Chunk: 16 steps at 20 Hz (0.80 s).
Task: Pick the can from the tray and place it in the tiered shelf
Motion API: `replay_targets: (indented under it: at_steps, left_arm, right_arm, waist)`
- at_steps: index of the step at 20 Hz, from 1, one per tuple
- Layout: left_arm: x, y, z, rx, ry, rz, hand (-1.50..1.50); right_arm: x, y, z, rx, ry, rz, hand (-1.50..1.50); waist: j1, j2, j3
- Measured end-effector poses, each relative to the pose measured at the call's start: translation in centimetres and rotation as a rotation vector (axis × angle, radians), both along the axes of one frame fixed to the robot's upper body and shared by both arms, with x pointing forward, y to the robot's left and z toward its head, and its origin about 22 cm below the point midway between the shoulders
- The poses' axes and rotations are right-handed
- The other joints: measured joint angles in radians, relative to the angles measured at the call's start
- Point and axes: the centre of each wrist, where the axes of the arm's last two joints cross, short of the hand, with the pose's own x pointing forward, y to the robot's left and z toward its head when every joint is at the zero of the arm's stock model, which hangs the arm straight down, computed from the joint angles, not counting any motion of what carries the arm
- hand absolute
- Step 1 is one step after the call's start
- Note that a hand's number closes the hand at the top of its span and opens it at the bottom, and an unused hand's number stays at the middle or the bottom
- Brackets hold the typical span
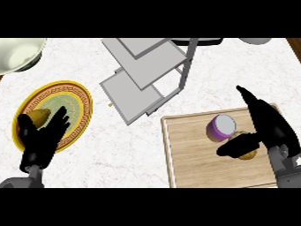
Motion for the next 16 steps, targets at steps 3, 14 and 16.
replay_targets:
  at_steps: [3, 14, 16]
  left_arm:
    - [-0.3, 0.6, -0.1, -0.001, 0.006, 0.001, 0.00]
    - [0.7, 0.6, 0.7, -0.003, 0.012, 0.003, 0.00]
    - [0.7, 0.5, 0.6, -0.002, 0.010, 0.001, 0.00]
  right_arm:
    - [-0.2, 0.5, -1.0, -0.008, 0.005, -0.007, -1.50]
    - [1.3, 1.4, -4.6, -0.091, 0.045, -0.065, -1.50]
    - [2.1, 1.2, -5.2, -0.106, 0.048, -0.079, -1.50]
  waist:
    - [0.000, 0.000, 0.000]
    - [0.000, 0.001, 0.000]
    - [0.000, 0.001, 0.000]
